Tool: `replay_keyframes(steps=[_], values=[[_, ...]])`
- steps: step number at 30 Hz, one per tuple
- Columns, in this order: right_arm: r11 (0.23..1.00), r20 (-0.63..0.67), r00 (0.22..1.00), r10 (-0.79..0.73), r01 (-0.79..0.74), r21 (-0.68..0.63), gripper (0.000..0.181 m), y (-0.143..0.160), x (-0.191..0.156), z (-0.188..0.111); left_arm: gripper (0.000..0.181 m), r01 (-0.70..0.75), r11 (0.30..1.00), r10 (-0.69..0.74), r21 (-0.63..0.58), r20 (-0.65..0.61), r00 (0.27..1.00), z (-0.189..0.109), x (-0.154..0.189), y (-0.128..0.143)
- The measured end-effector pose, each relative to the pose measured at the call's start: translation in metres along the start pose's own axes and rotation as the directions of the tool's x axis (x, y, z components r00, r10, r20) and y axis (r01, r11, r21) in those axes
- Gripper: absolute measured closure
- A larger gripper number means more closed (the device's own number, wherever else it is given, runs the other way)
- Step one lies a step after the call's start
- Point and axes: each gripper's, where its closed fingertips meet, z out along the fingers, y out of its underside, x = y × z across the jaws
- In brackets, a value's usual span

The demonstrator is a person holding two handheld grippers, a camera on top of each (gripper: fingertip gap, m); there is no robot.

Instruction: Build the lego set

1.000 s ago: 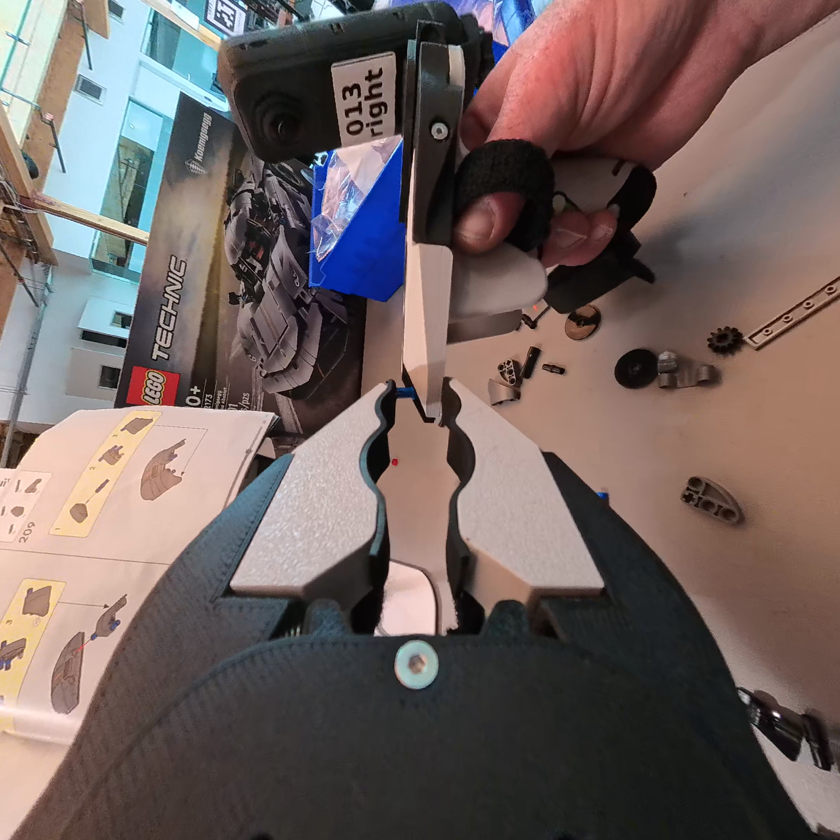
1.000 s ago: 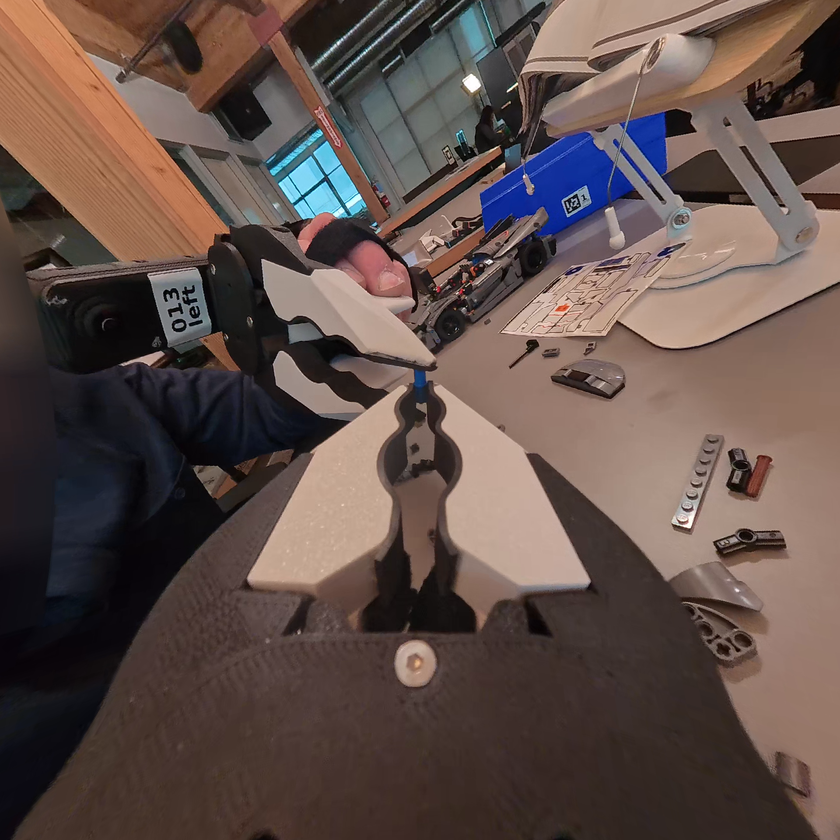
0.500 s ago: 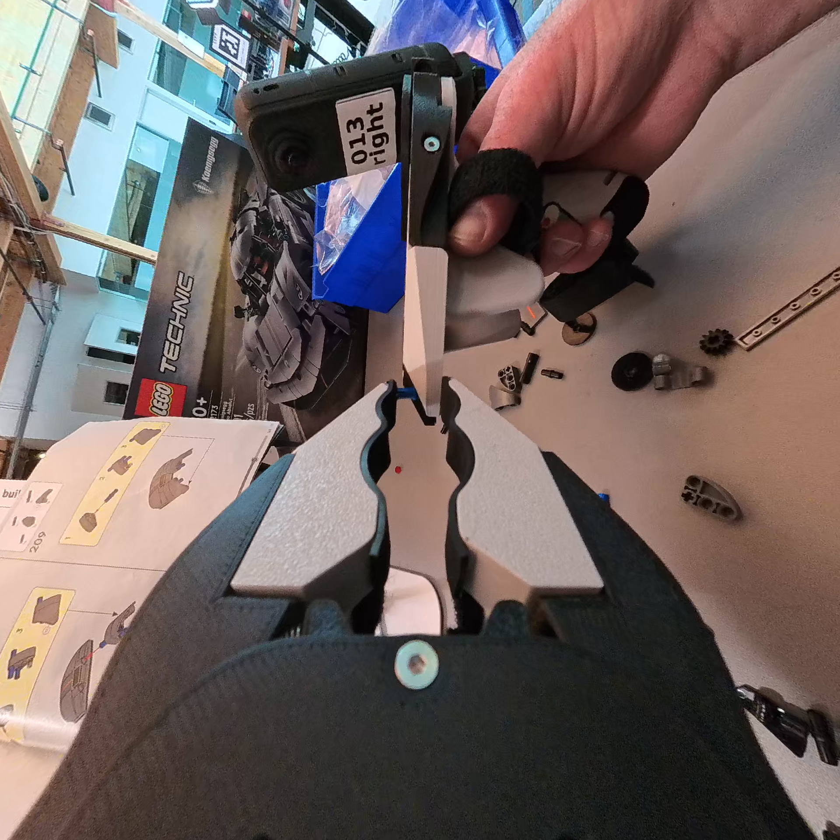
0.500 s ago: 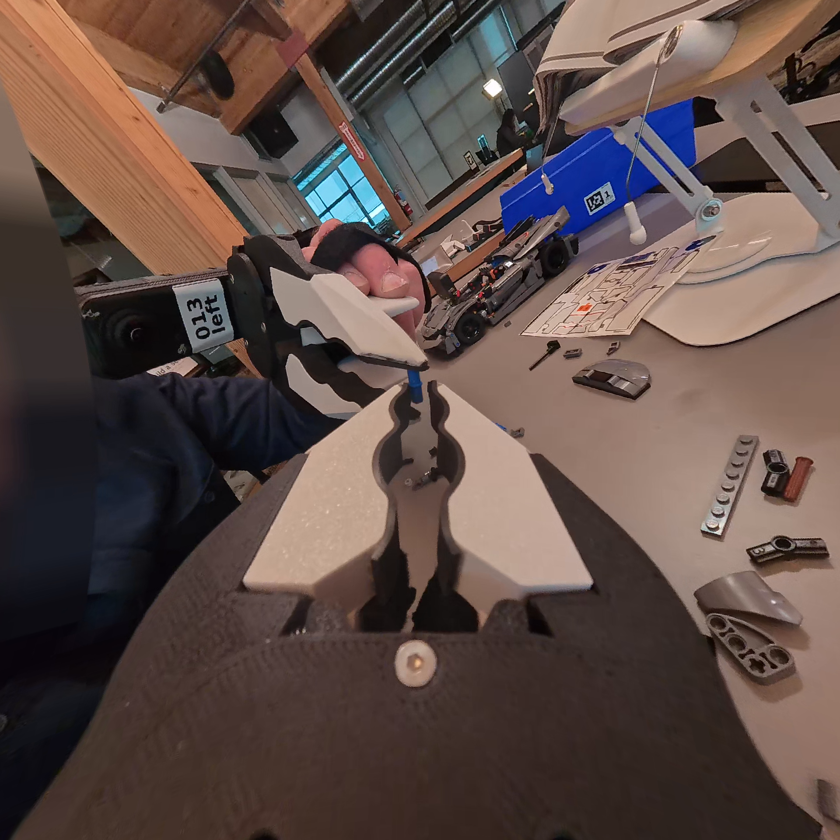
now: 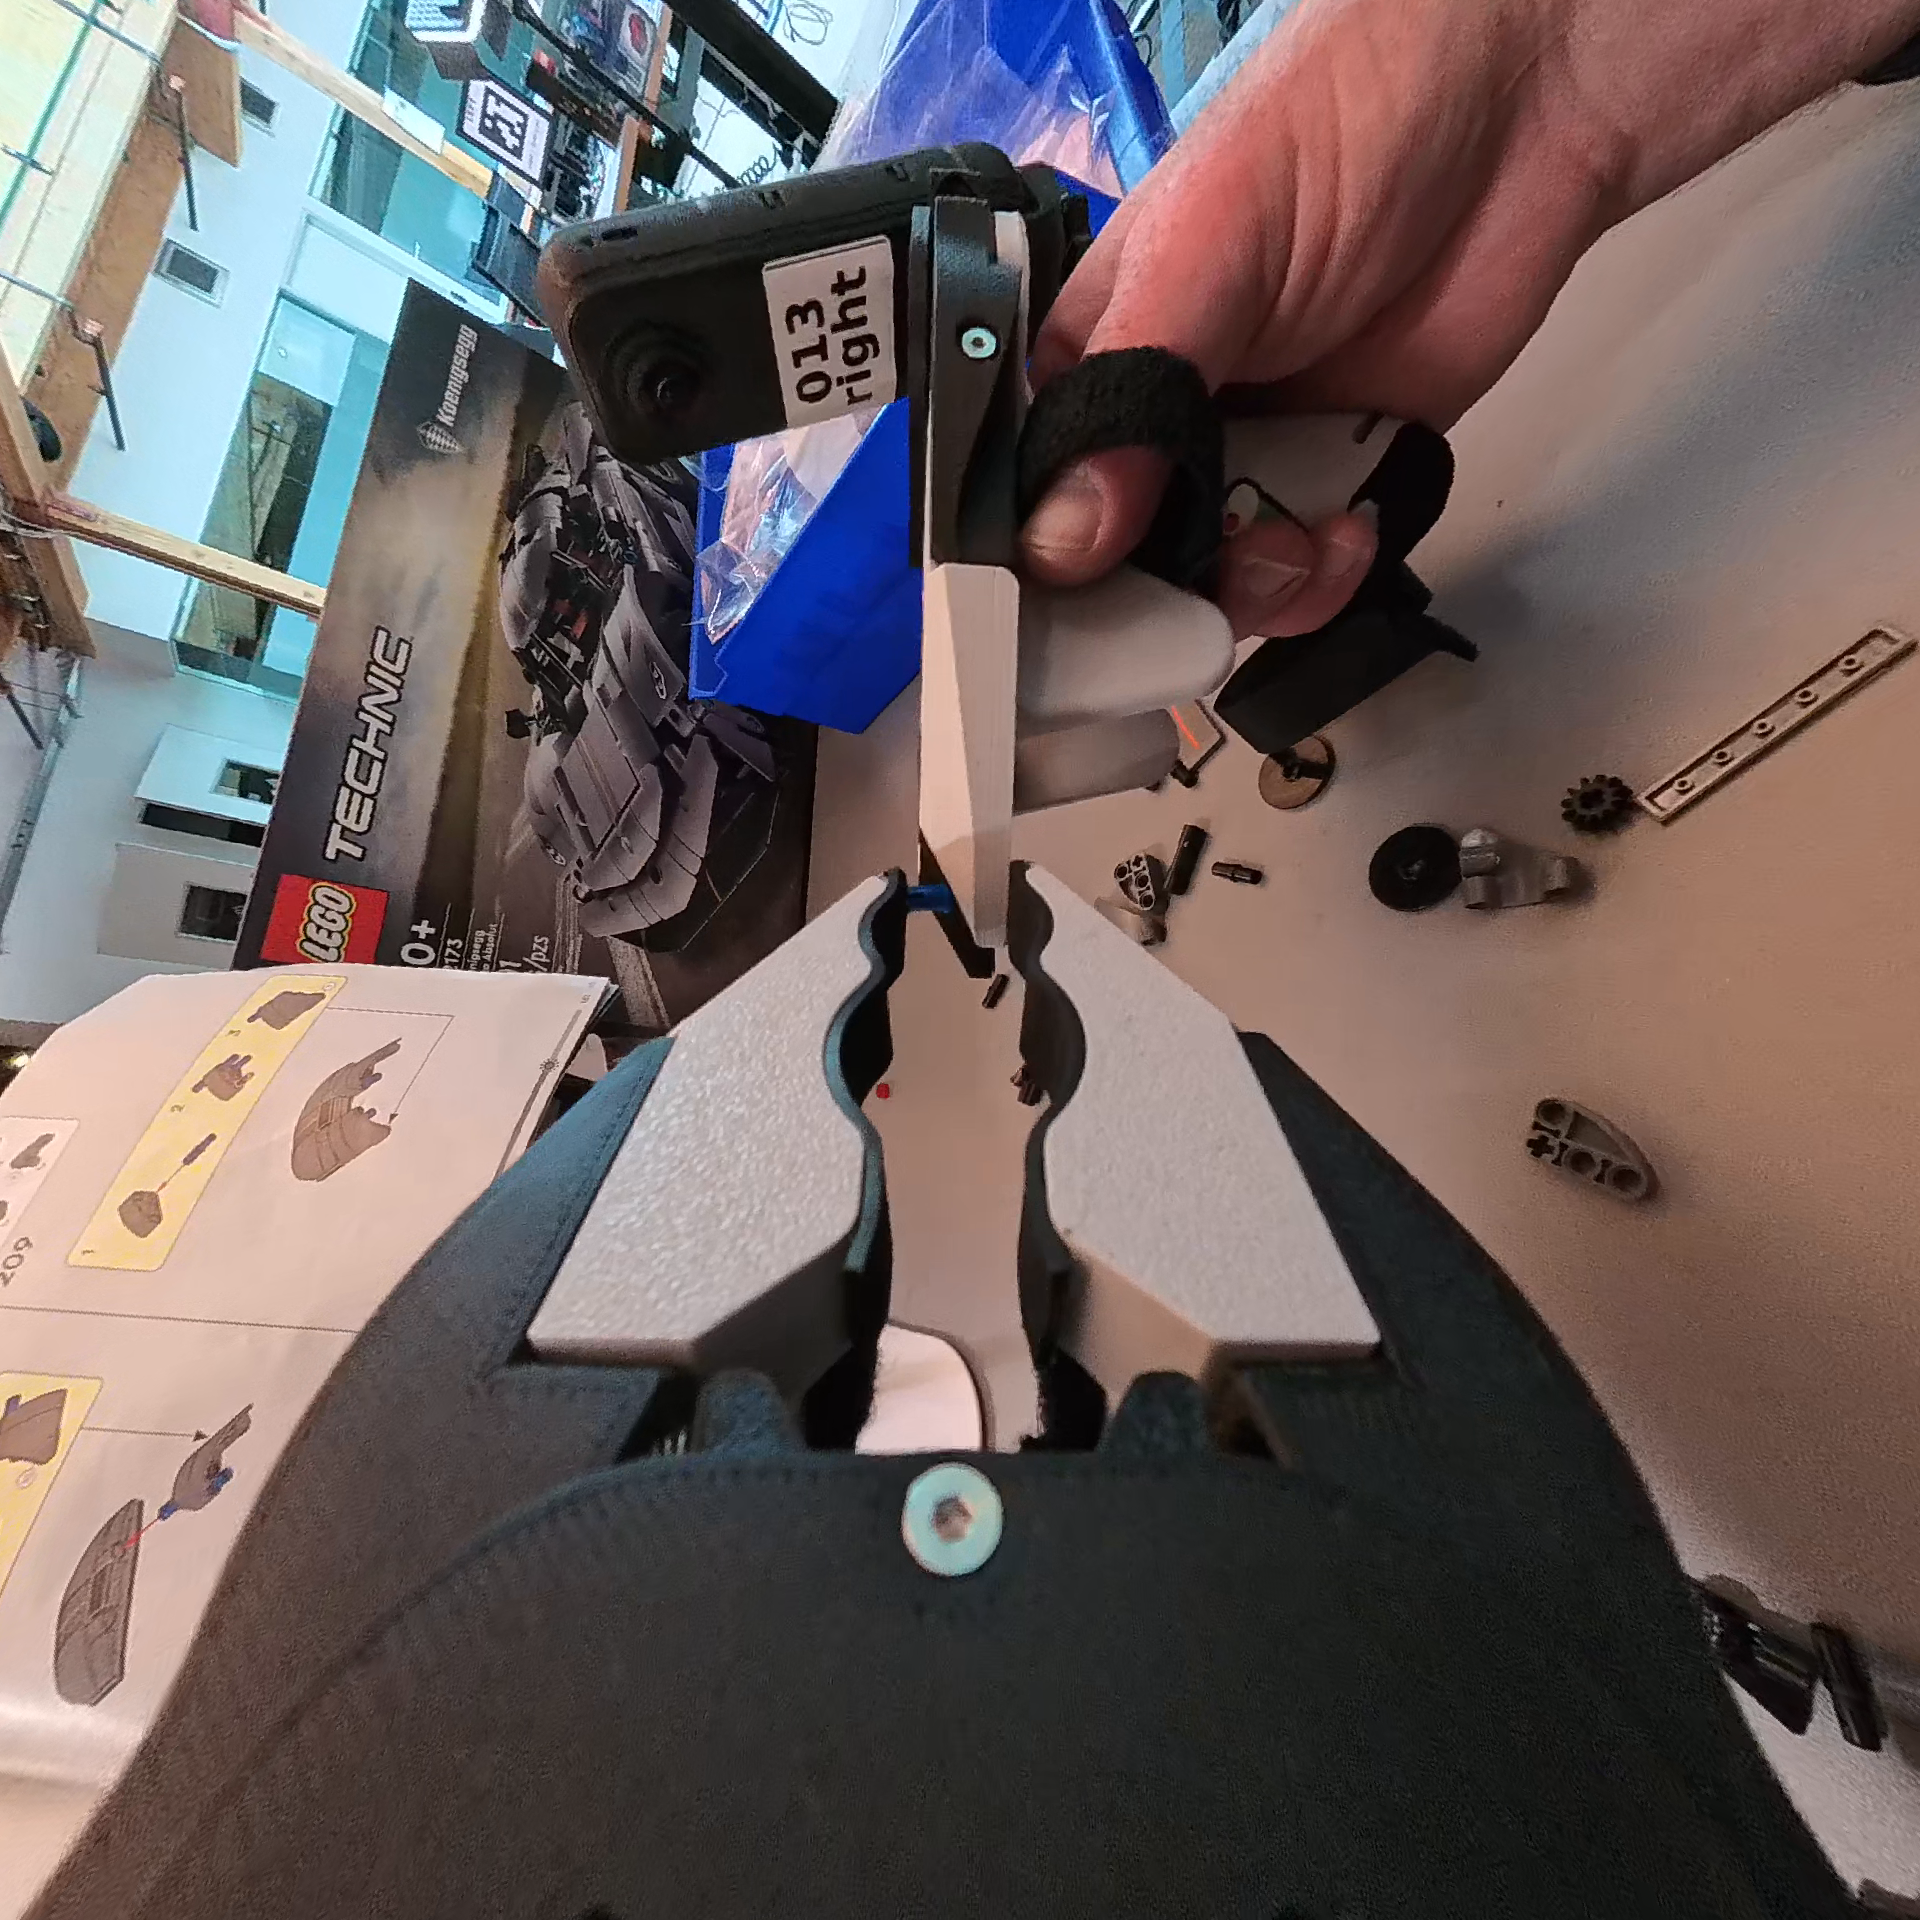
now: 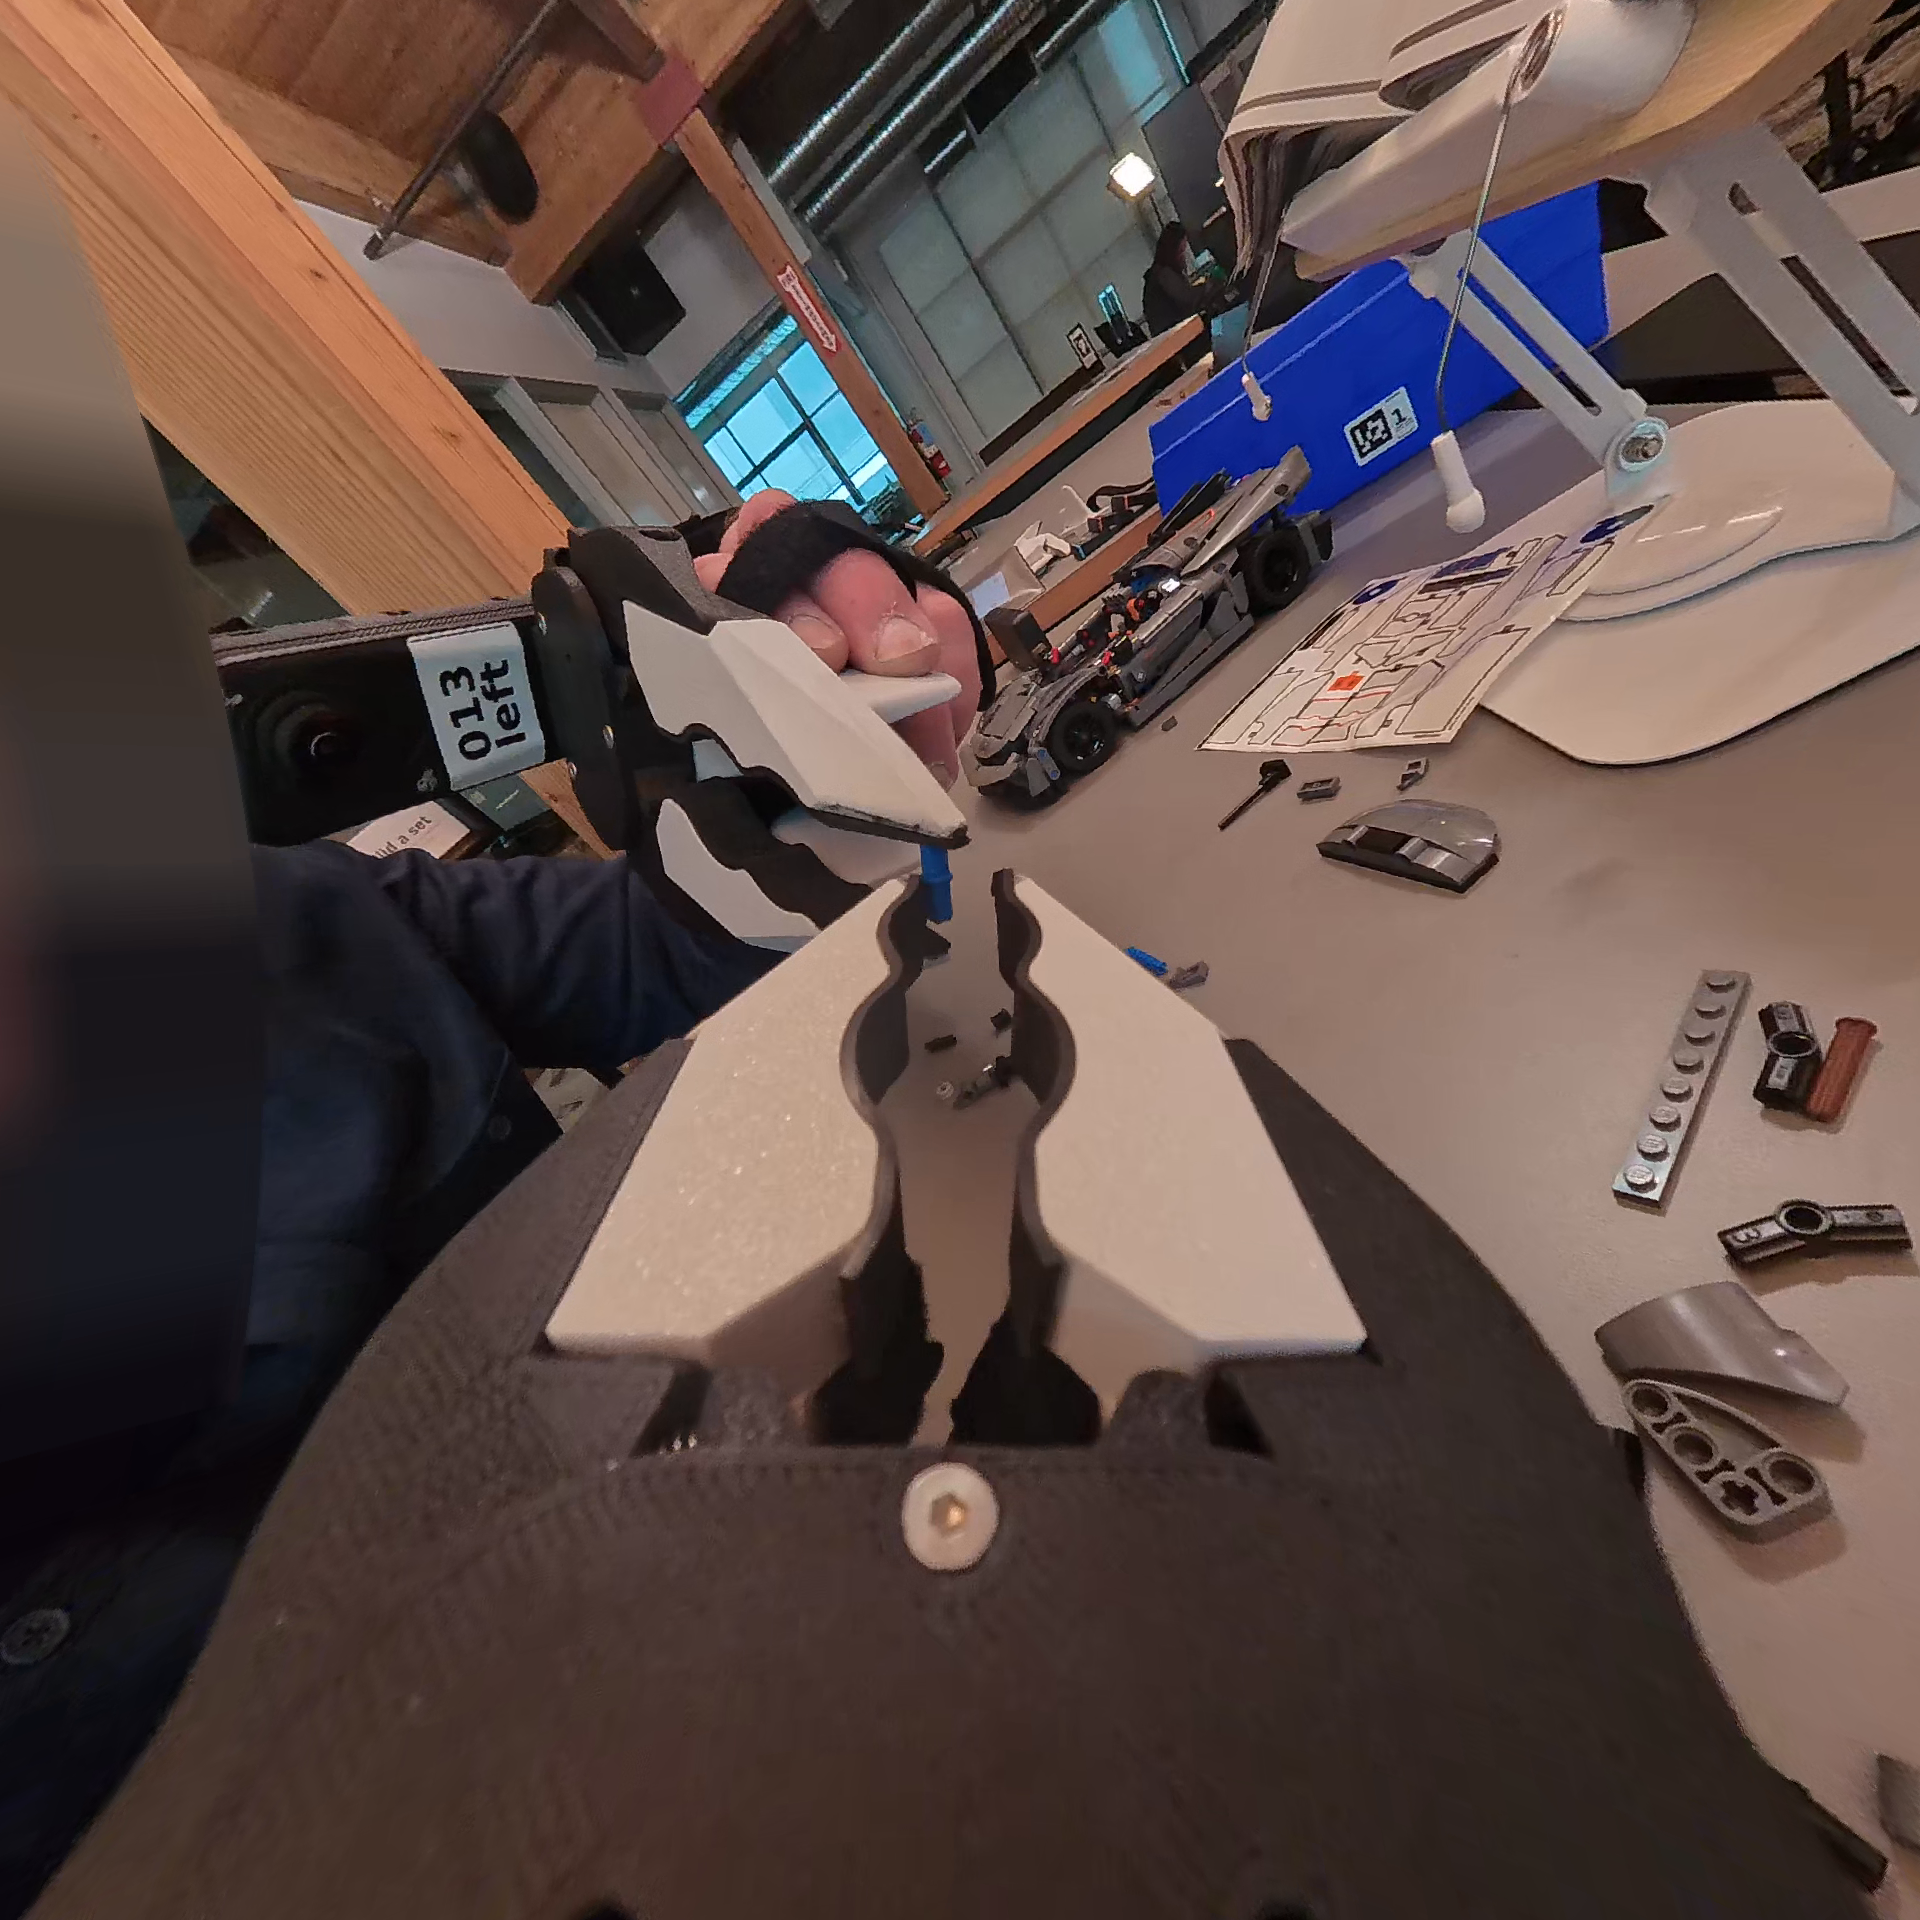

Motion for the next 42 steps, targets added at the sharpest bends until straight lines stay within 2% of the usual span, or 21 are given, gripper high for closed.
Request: replay_keyframes(steps=[7,8,10,25,42], values=[[0.994,0.051,0.993,0.108,-0.107,-0.014,0.167,0.006,0.004,-0.002,0.165,0.009,1.0,-0.009,0.029,-0.021,1.0,0.003,0.005,0.0],[0.994,0.055,0.993,0.108,-0.107,-0.016,0.166,0.007,0.004,-0.001,0.171,0.009,0.999,-0.008,0.04,-0.04,0.999,0.003,0.009,0.0],[0.994,0.057,0.993,0.105,-0.104,-0.018,0.161,0.008,0.005,-0.001,0.171,0.028,0.998,-0.025,0.06,-0.053,0.998,0.003,0.01,0.002],[0.996,0.065,0.994,0.086,-0.084,-0.03,0.169,0.009,0.001,-0.002,0.172,0.069,0.992,-0.06,0.106,-0.088,0.994,0.002,0.012,0.001],[0.998,0.022,0.997,0.069,-0.069,-0.008,0.167,0.005,0.006,-0.006,0.176,0.087,0.992,-0.08,0.094,-0.079,0.994,0.004,0.01,0.005]])
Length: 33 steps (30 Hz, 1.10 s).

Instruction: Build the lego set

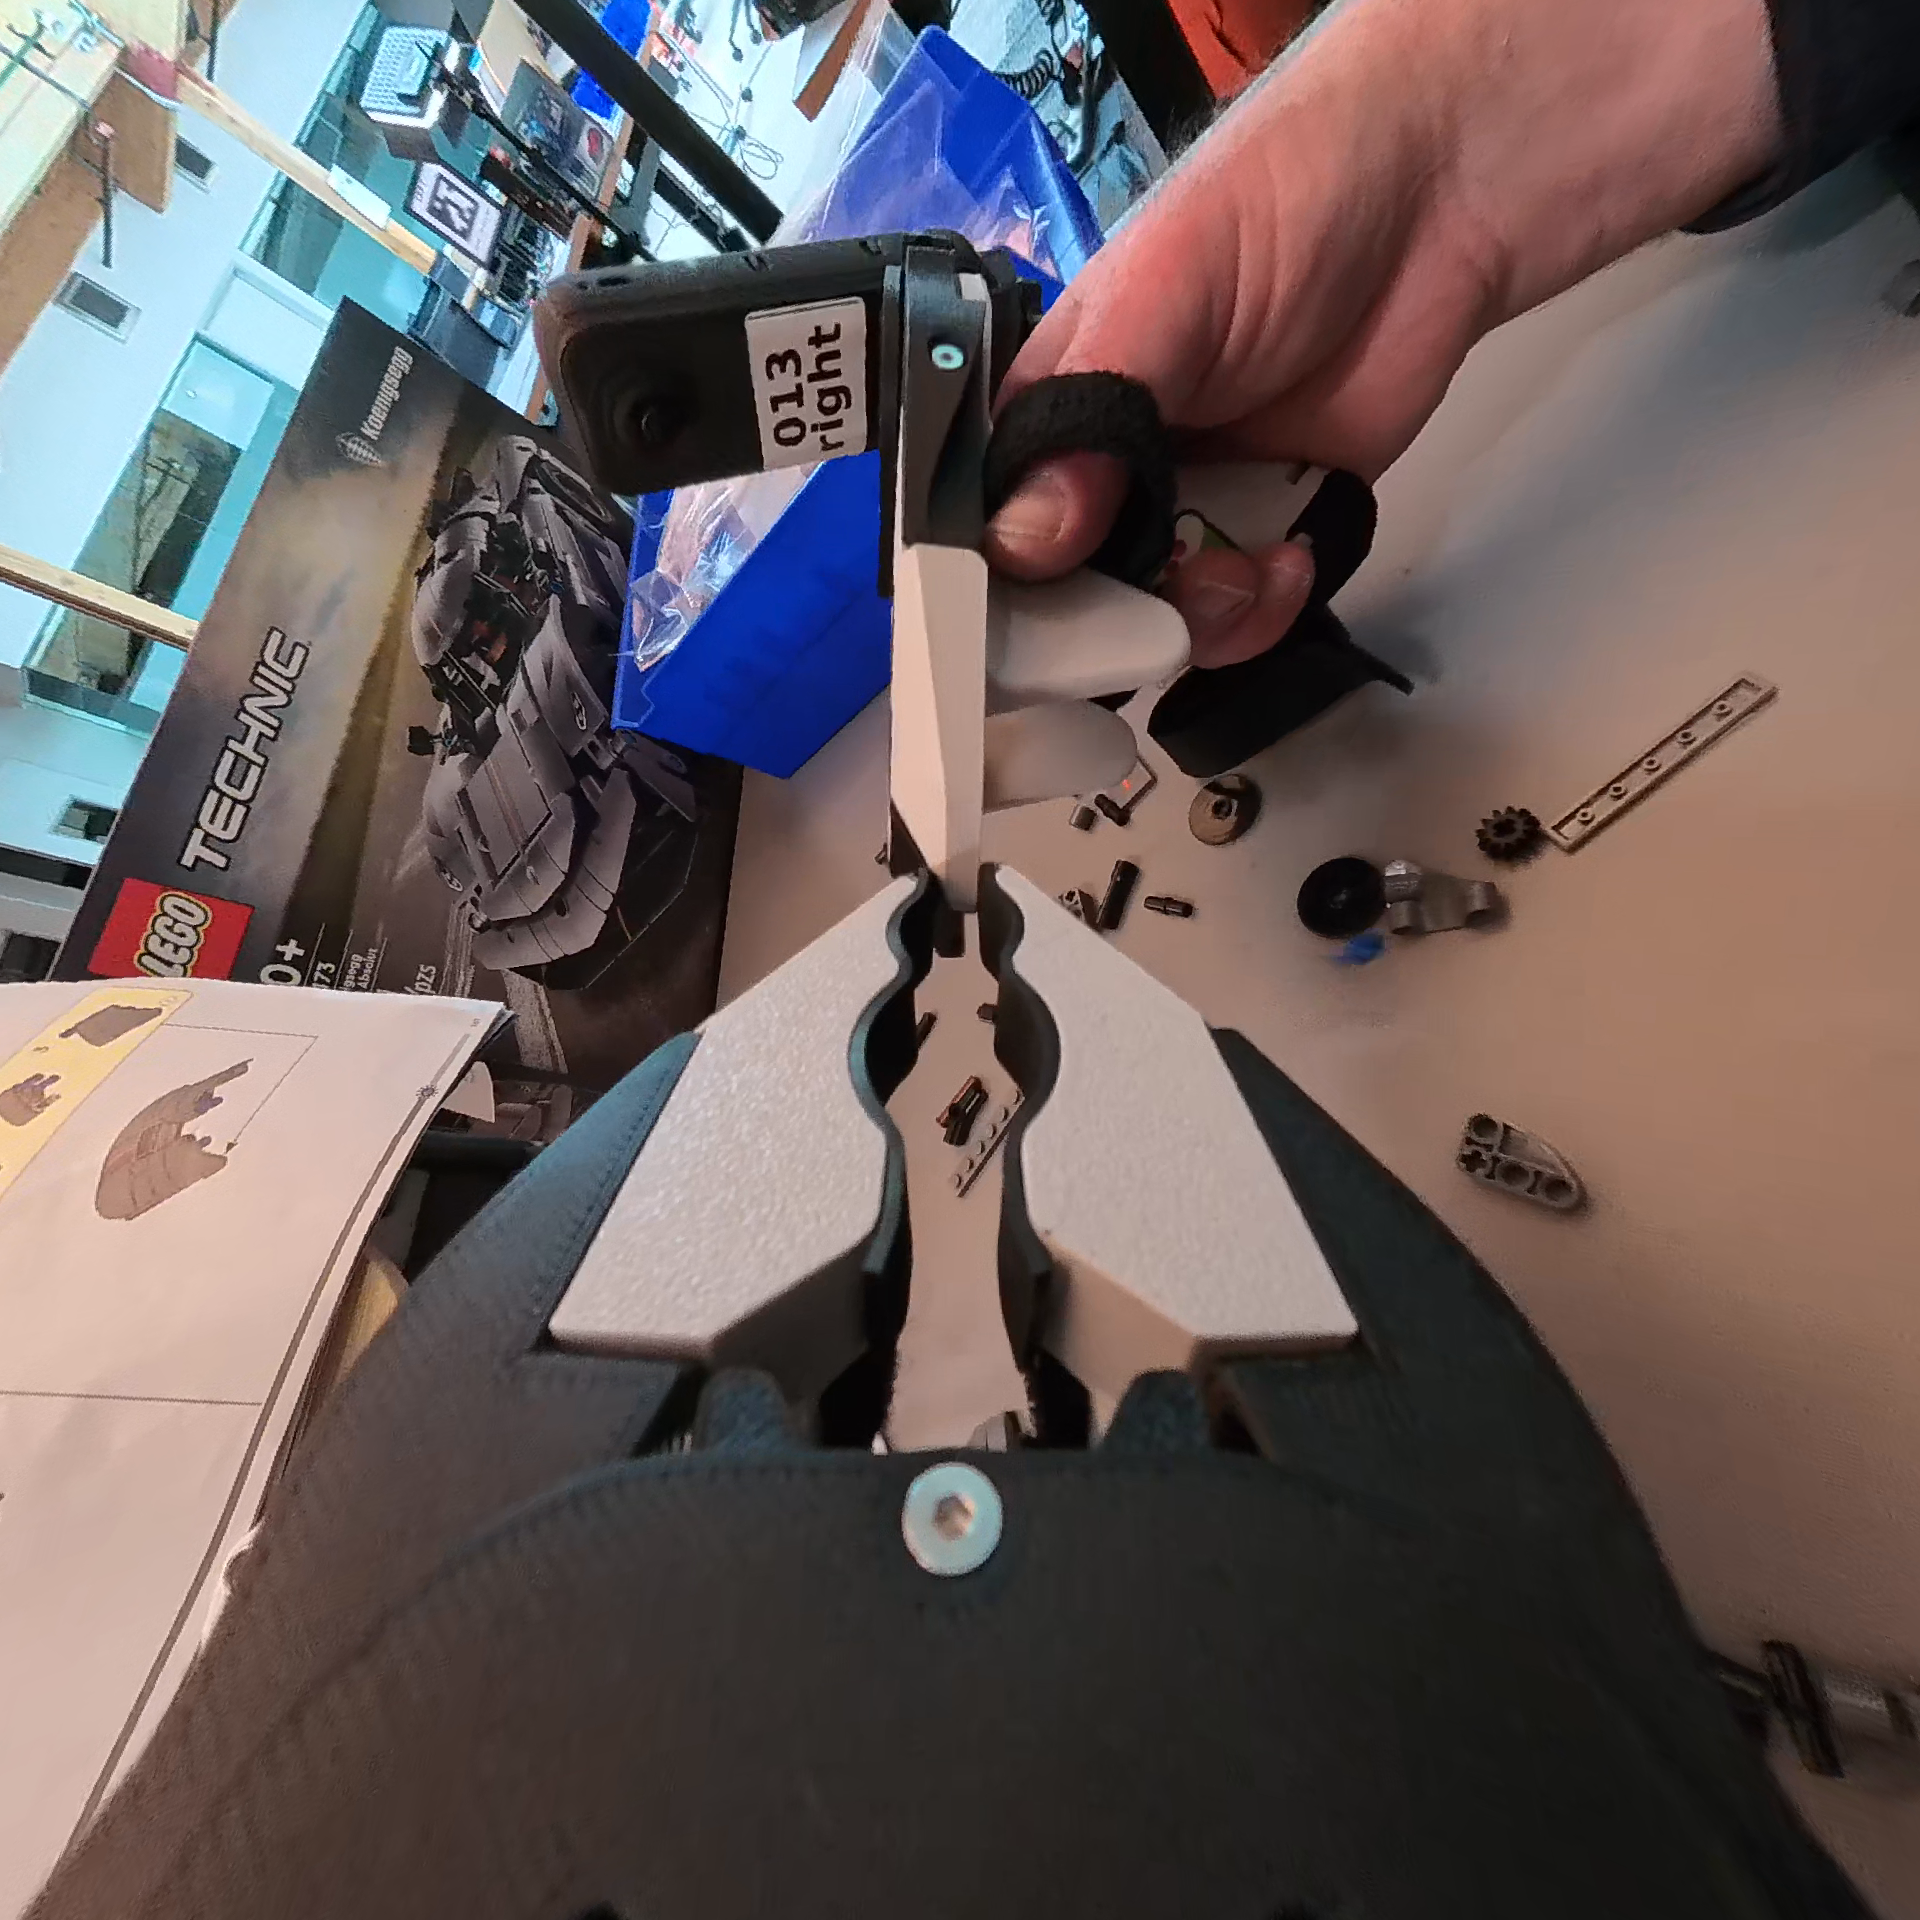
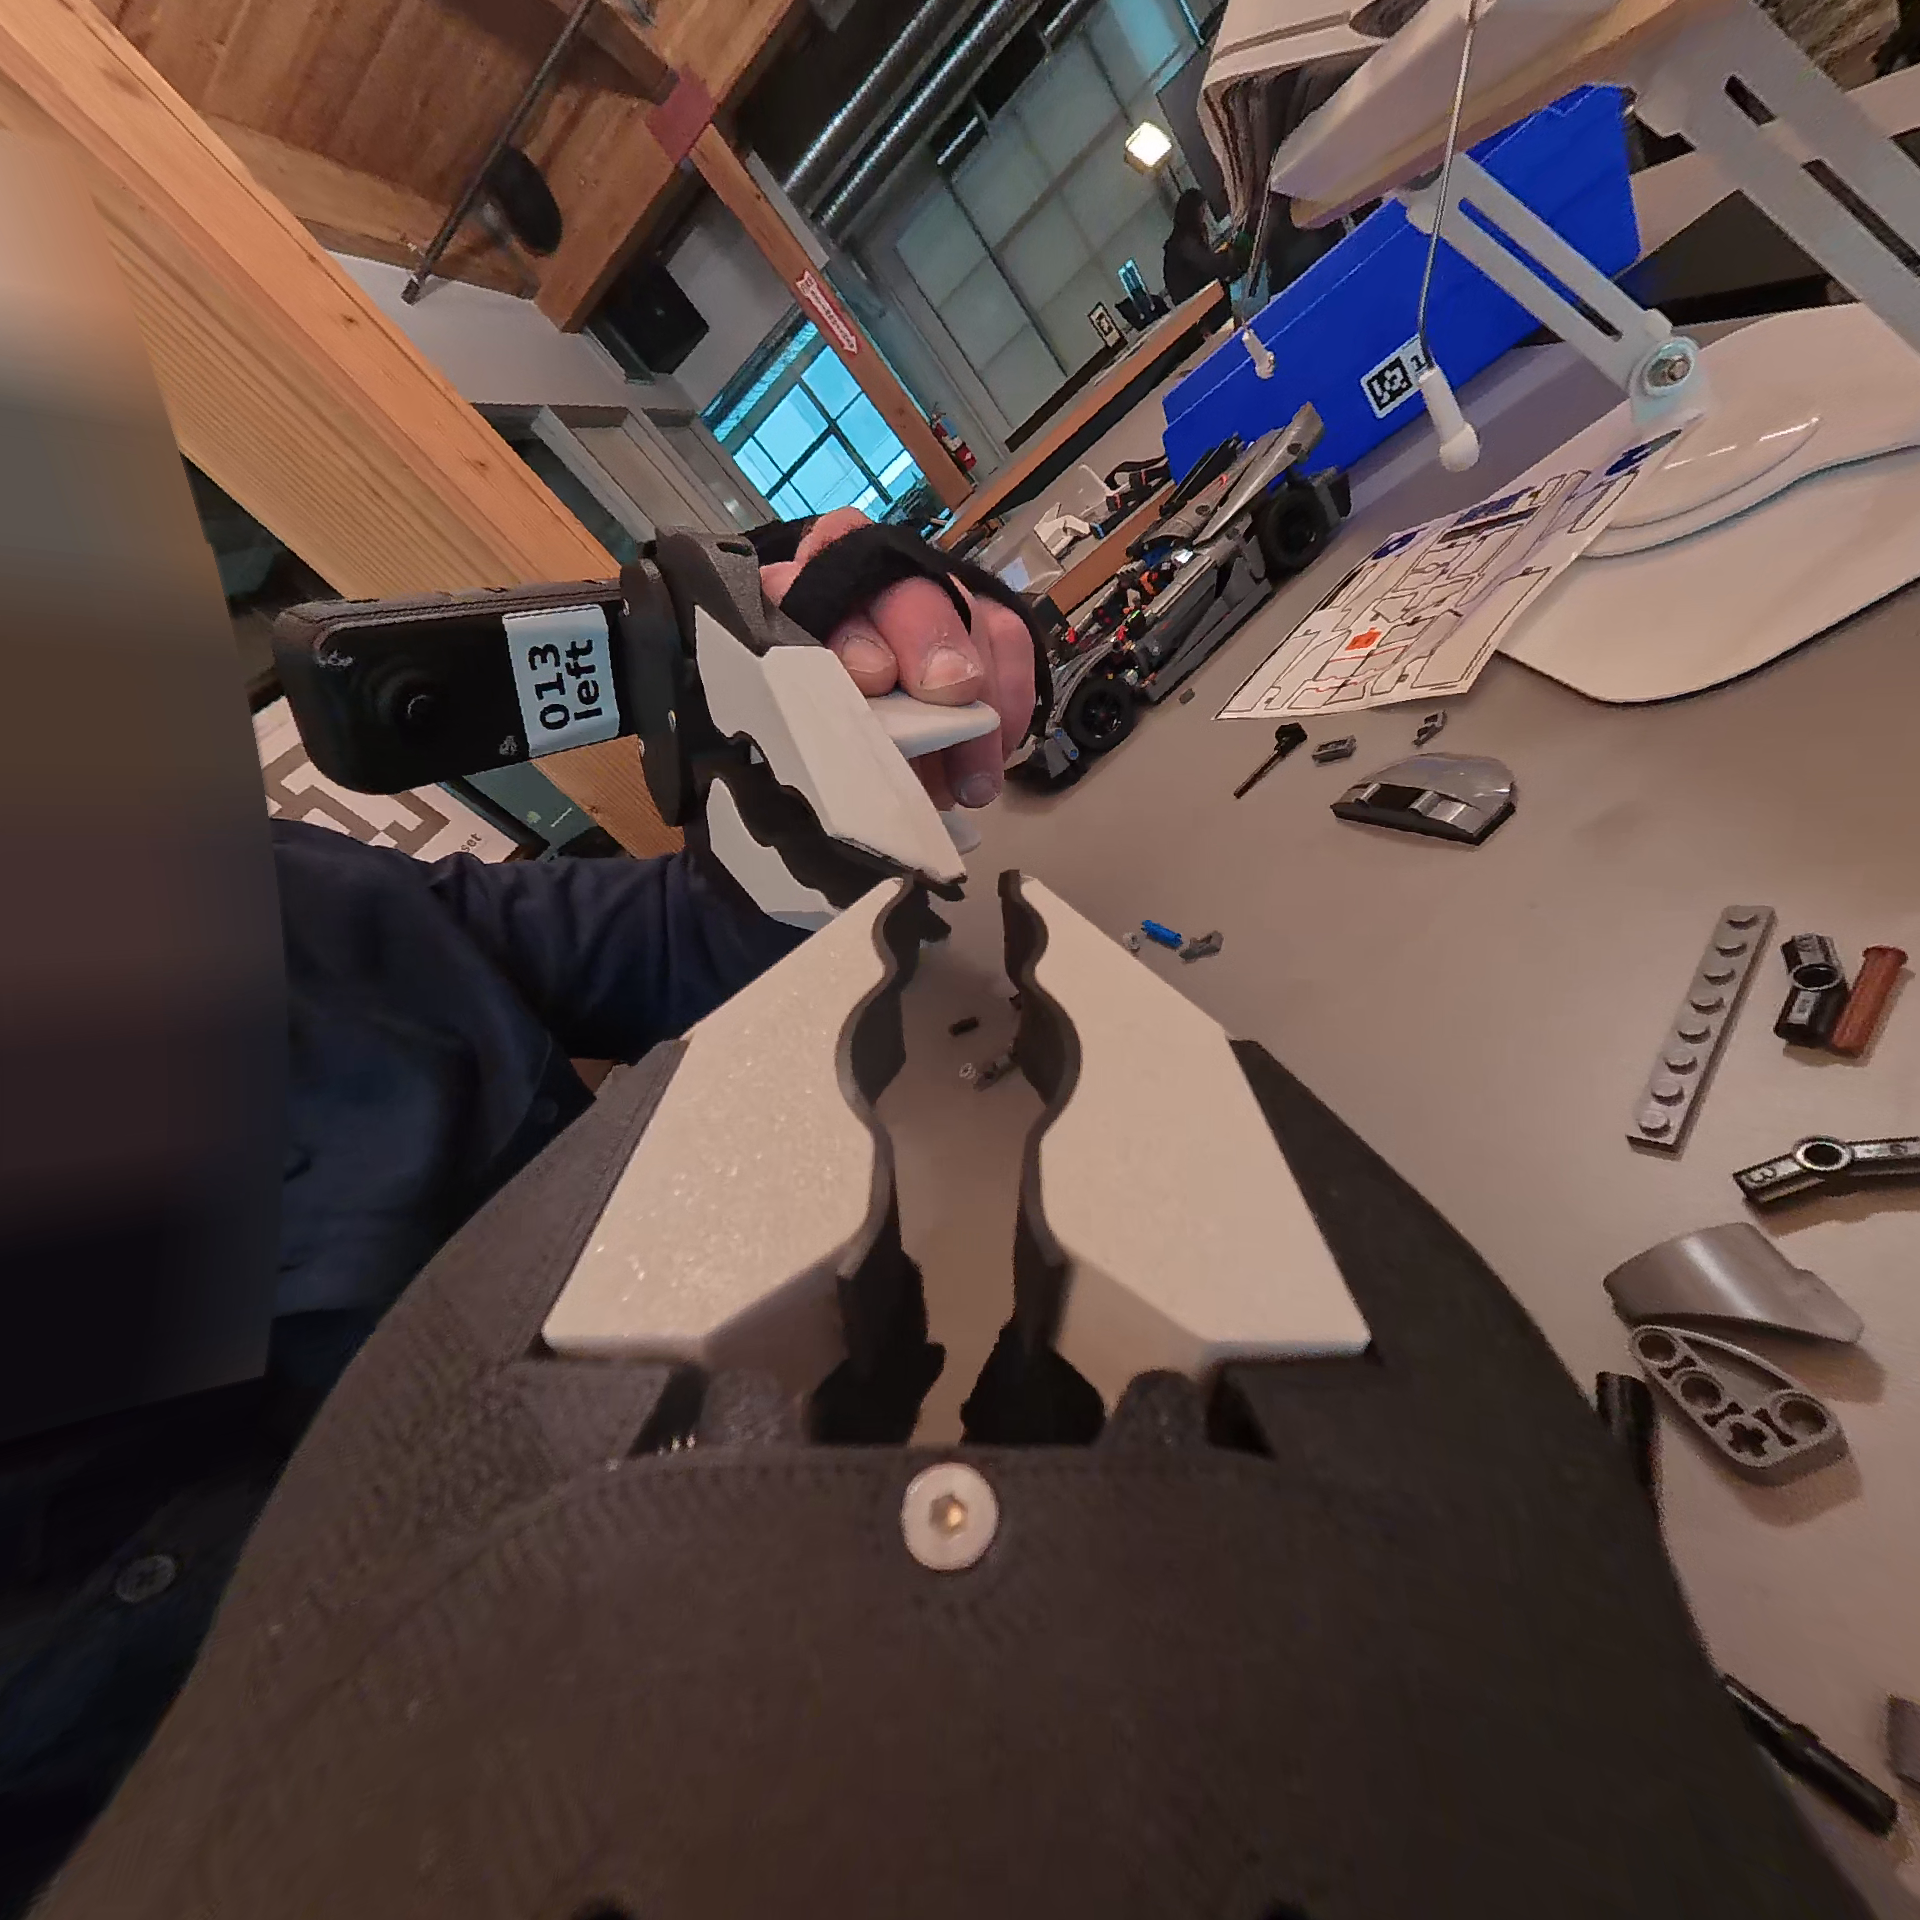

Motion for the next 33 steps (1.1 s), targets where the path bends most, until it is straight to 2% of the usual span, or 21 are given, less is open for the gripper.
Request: replay_keyframes(steps=[9,13,16,19,21,24,28,33], values=[[1.0,-0.087,0.996,-0.026,0.025,-0.015,0.165,-0.001,0.01,-0.009,0.181,0.04,0.997,-0.043,-0.068,-0.036,0.998,-0.003,-0.001,0.016],[0.998,-0.154,0.986,-0.057,0.055,-0.022,0.166,-0.002,0.018,-0.017,0.177,0.079,0.993,-0.092,-0.09,-0.148,0.985,-0.014,0.009,0.017],[0.997,-0.162,0.985,-0.066,0.06,-0.045,0.167,0.002,0.02,-0.014,0.174,0.067,0.99,-0.099,-0.127,-0.264,0.959,-0.019,0.032,0.017],[0.993,-0.143,0.986,-0.085,0.072,-0.091,0.166,0.008,0.015,-0.011,0.171,0.026,0.986,-0.095,-0.165,-0.424,0.901,-0.021,0.071,0.013],[0.979,-0.153,0.978,-0.143,0.117,-0.164,0.164,0.016,0.013,-0.01,0.171,-0.015,0.981,-0.089,-0.193,-0.521,0.849,-0.024,0.098,0.012],[0.978,-0.153,0.976,-0.152,0.126,-0.166,0.165,0.016,0.012,-0.01,0.168,0.001,0.987,-0.103,-0.158,-0.638,0.763,-0.027,0.138,-0.002],[0.981,-0.161,0.977,-0.139,0.114,-0.155,0.167,0.015,0.015,-0.012,0.164,-0.054,0.989,-0.063,-0.138,-0.719,0.692,-0.022,0.183,-0.011],[0.983,-0.166,0.977,-0.134,0.109,-0.15,0.167,0.015,0.016,-0.013,0.17,-0.031,0.994,-0.058,-0.108,-0.731,0.68,-0.018,0.193,-0.018]])
